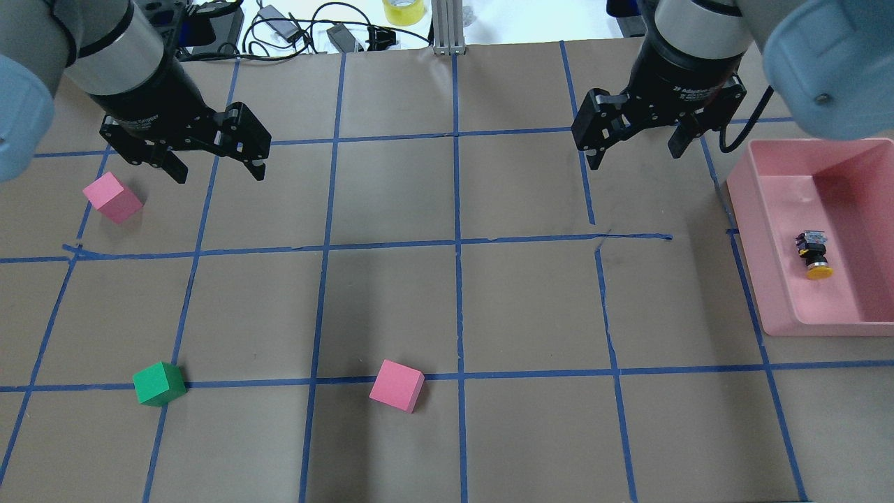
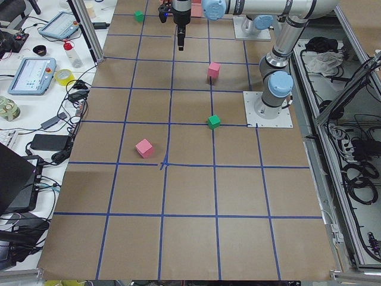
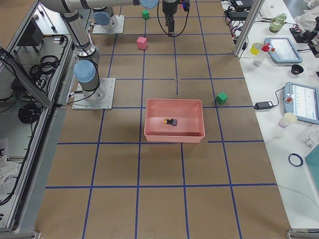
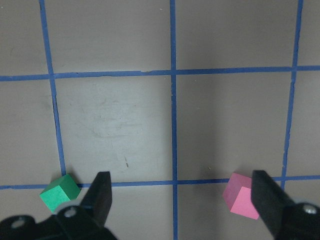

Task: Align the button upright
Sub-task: 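Move the right gripper over the pink bin toward the black button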

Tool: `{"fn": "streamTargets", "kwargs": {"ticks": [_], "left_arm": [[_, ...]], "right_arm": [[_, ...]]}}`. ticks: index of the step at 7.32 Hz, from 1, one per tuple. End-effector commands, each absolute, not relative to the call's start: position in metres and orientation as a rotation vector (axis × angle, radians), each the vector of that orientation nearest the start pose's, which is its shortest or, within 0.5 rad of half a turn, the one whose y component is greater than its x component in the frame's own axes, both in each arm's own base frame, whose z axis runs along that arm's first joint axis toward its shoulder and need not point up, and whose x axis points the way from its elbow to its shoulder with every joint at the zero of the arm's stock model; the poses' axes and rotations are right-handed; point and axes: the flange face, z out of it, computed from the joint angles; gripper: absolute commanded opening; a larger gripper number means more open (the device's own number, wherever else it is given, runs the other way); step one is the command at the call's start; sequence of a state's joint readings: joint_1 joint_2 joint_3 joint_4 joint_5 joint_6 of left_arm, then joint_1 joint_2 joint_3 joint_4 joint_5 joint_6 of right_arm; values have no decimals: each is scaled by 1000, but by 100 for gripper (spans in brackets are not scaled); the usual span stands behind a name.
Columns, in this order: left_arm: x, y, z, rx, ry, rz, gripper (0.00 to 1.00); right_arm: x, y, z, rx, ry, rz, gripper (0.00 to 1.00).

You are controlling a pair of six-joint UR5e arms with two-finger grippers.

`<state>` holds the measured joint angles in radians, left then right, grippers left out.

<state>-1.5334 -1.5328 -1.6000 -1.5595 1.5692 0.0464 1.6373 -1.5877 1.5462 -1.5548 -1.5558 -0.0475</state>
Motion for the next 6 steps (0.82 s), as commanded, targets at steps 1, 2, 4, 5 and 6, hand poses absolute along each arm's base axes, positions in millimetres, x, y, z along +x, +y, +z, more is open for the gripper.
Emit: {"fn": "streamTargets", "kwargs": {"ticks": [1,2,4,5,6], "left_arm": [[-116,-484,487,17,3141,-12,100],[-116,-484,487,19,3141,-14,100],[-116,-484,488,22,3141,-22,100],[-116,-484,487,29,3141,-17,100],[-116,-485,487,24,3142,-22,100]], "right_arm": [[121,-489,505,-52,3131,-20,100],[83,-500,509,61,3130,-54,100],[22,-510,503,233,3163,-33,100],[-30,-510,498,366,3233,11,100],[-79,-515,475,440,3199,105,100]]}}
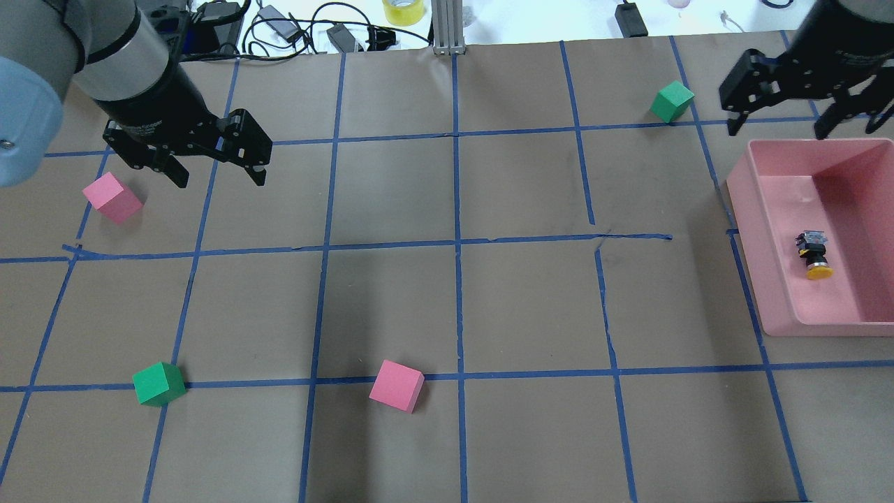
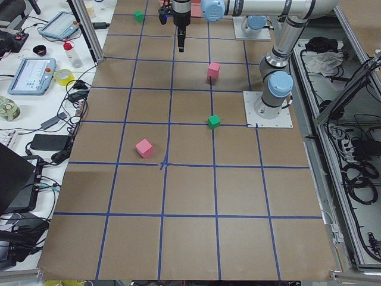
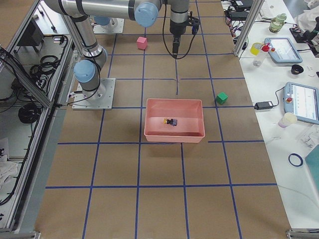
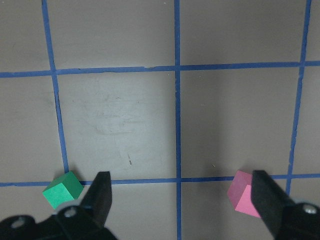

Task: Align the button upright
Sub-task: 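Move the right gripper over the pink bin toward the black button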

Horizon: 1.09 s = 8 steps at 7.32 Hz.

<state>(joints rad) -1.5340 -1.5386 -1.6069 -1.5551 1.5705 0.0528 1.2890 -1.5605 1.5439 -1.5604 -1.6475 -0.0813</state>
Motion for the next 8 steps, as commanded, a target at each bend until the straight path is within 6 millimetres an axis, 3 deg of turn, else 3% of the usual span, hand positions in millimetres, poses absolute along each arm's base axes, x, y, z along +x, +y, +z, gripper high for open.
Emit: {"fn": "streamTargets", "kwargs": {"ticks": [1,2,3,4,5,6,8], "left_arm": [[-115,-487,485,5,3140,-17,100],[-116,-488,484,7,3143,-15,100],[-115,-487,485,7,3141,-17,100],[-116,-487,485,7,3144,-19,100],[-116,-489,483,-19,3150,-15,100],[-116,-489,483,-31,3155,-18,100],[-115,-489,483,-31,3147,-17,100]], "right_arm": [[-111,-522,452,407,3189,175,100],[-133,-528,437,345,3189,173,100],[-169,-535,409,351,3195,124,100],[-191,-545,375,343,3175,9,100],[-201,-551,324,205,3181,-42,100],[-211,-538,289,193,3173,-10,100],[-207,-530,259,138,3156,43,100]]}}
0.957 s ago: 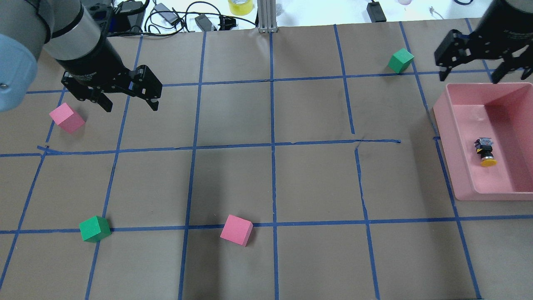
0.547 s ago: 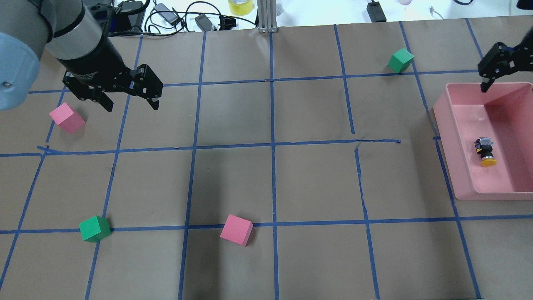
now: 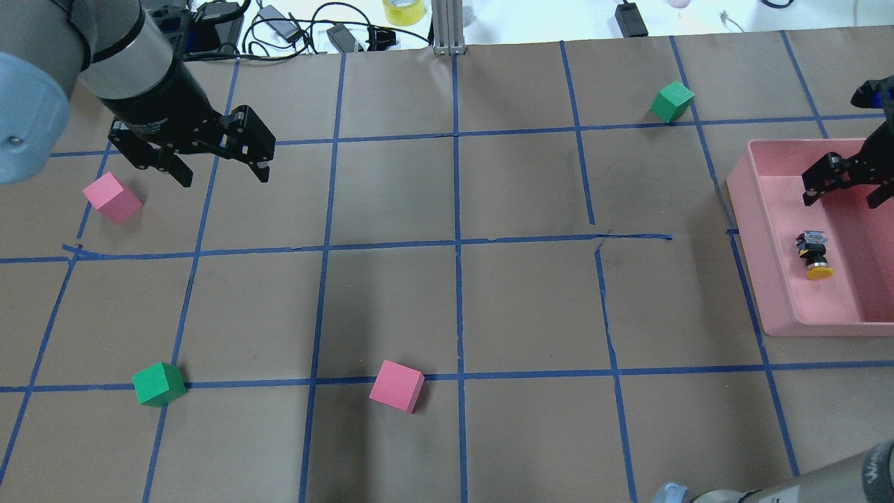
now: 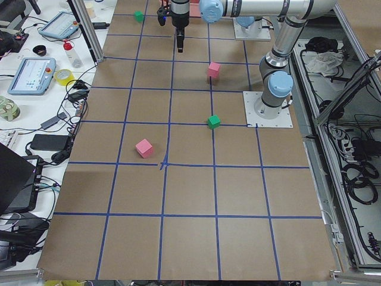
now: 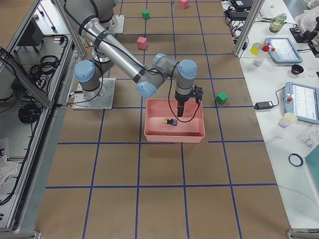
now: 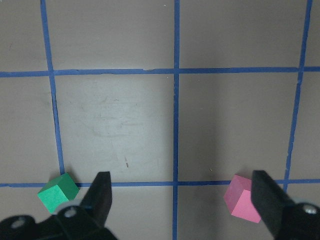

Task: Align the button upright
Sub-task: 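Lower the right gripper into the bin around the black button body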

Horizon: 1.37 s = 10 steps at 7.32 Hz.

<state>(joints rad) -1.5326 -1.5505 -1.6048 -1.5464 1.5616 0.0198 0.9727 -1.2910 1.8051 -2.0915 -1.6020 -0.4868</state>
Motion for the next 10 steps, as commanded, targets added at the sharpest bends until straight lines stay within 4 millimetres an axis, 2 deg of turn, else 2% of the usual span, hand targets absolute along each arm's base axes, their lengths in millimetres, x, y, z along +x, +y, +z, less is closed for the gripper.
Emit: {"fn": "streamTargets", "kwargs": {"ticks": [1,2,4,7,9,10], "left_arm": [[-116,-488,483,-29,3146,-17,100],[-116,-488,483,-29,3149,-17,100],[-117,-488,483,-29,3153,-17,100],[-115,-484,491,-14,3139,-38,100],[-117,-489,485,-10,3153,-34,100],[-117,-486,490,-7,3154,-54,100]], "right_arm": [[-209,-534,248,102,3162,34,100],[-212,-538,236,80,3162,37,100],[-214,-540,231,25,3167,22,100],[-215,-542,223,24,3169,18,100],[-215,-542,223,24,3168,16,100],[-214,-541,220,24,3166,24,100]]}}
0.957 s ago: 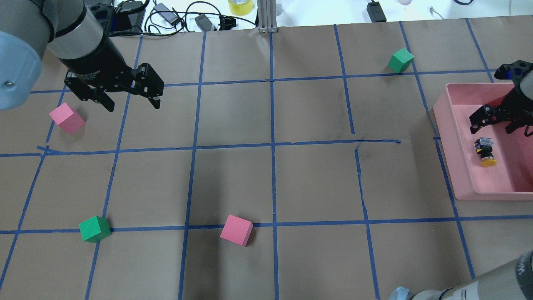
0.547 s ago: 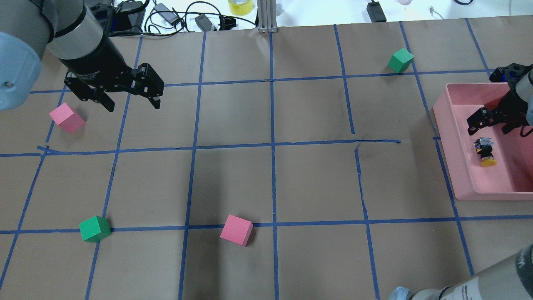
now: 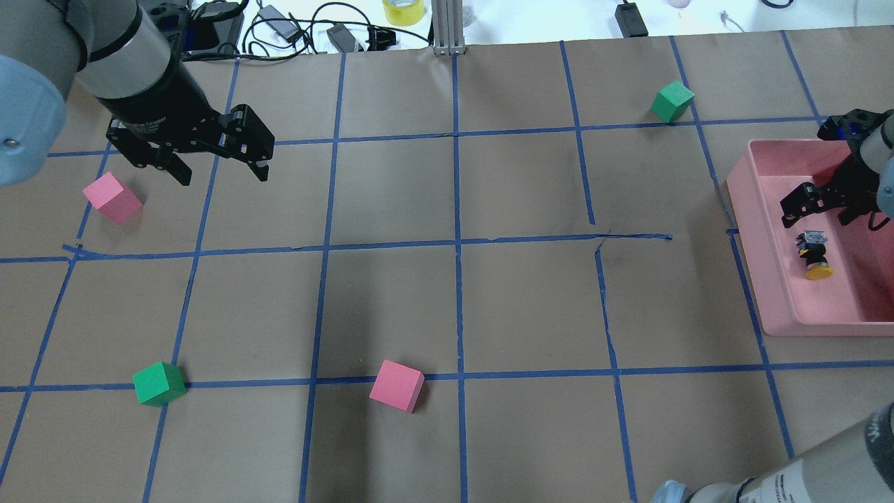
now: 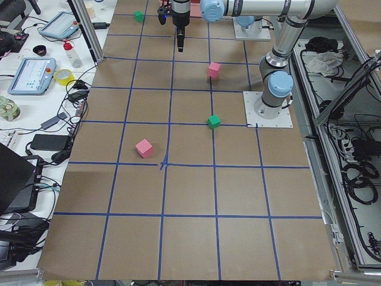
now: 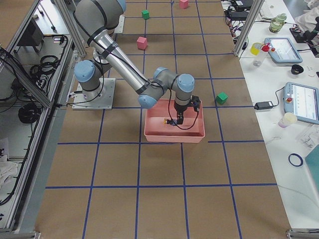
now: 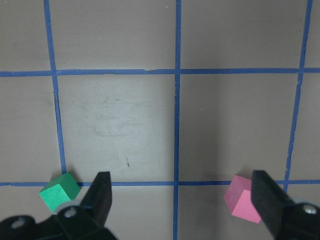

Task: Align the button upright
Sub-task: 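Lower the right gripper into the bin around the black button body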

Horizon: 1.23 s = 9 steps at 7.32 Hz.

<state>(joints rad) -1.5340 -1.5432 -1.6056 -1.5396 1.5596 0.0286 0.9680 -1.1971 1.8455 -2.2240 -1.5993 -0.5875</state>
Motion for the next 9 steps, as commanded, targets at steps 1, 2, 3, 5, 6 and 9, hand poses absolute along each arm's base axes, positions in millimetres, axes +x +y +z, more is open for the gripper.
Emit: {"fn": "streamTargets", "kwargs": {"ticks": [1,2,3,5,6,9], "left_arm": [[-115,-485,491,-7,3139,-53,100],[-117,-482,492,-12,3149,-46,100],[-117,-482,493,-26,3150,-46,100],[-116,-483,489,-22,3142,-34,100],[-116,-483,488,-19,3145,-32,100],[-116,-483,488,-19,3141,-31,100]], "right_arm": [[-209,-534,211,24,3156,51,100],[-209,-531,207,27,3175,34,100],[-211,-532,210,23,3197,-8,100],[-219,-527,207,50,3196,-5,100],[-222,-520,202,69,3188,13,100],[-217,-512,195,71,3173,36,100]]}}
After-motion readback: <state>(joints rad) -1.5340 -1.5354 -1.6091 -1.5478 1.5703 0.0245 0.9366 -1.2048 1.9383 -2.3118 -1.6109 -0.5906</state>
